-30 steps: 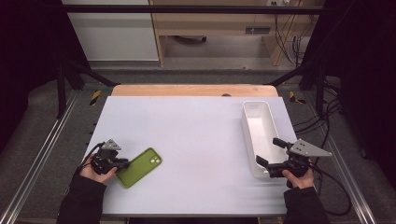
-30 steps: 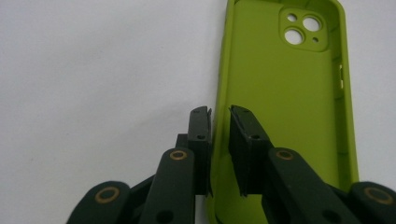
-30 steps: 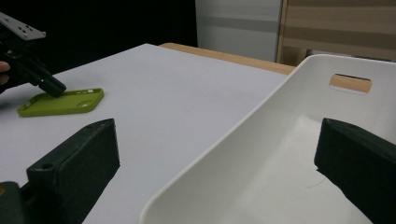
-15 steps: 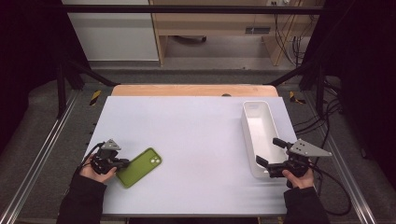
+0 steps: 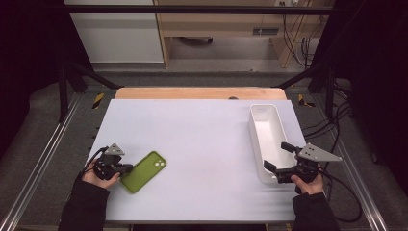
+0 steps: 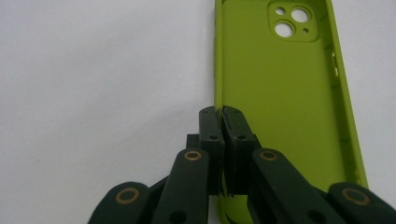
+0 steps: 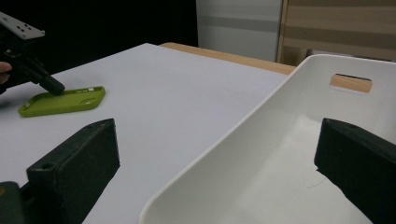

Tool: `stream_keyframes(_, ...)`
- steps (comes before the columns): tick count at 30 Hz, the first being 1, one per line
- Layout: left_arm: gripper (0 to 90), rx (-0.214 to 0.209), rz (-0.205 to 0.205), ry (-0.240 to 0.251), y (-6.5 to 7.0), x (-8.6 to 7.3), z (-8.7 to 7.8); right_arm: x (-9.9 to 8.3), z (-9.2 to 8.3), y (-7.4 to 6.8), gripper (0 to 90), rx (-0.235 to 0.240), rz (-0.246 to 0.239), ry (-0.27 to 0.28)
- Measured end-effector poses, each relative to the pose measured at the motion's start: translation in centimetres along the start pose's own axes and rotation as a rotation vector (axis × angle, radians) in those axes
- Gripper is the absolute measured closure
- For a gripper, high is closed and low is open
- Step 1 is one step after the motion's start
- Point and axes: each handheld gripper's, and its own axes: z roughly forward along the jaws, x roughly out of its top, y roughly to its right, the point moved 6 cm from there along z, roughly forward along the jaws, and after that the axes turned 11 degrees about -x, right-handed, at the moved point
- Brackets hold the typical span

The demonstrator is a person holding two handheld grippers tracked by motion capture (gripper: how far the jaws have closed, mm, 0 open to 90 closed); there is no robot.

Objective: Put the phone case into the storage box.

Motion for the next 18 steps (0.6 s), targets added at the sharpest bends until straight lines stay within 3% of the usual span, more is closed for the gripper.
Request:
stream_keyframes(10, 87.7, 0.028, 0.008, 0.046, 0.1, 0.4, -0.8, 0.0, 0.0, 0.0, 0.4, -0.001, -0.001, 0.001)
stream_keyframes(18, 87.7, 0.038, -0.018, 0.085, 0.2, 0.8, -1.4, 0.0, 0.0, 0.0, 0.4, 0.0, -0.002, 0.0)
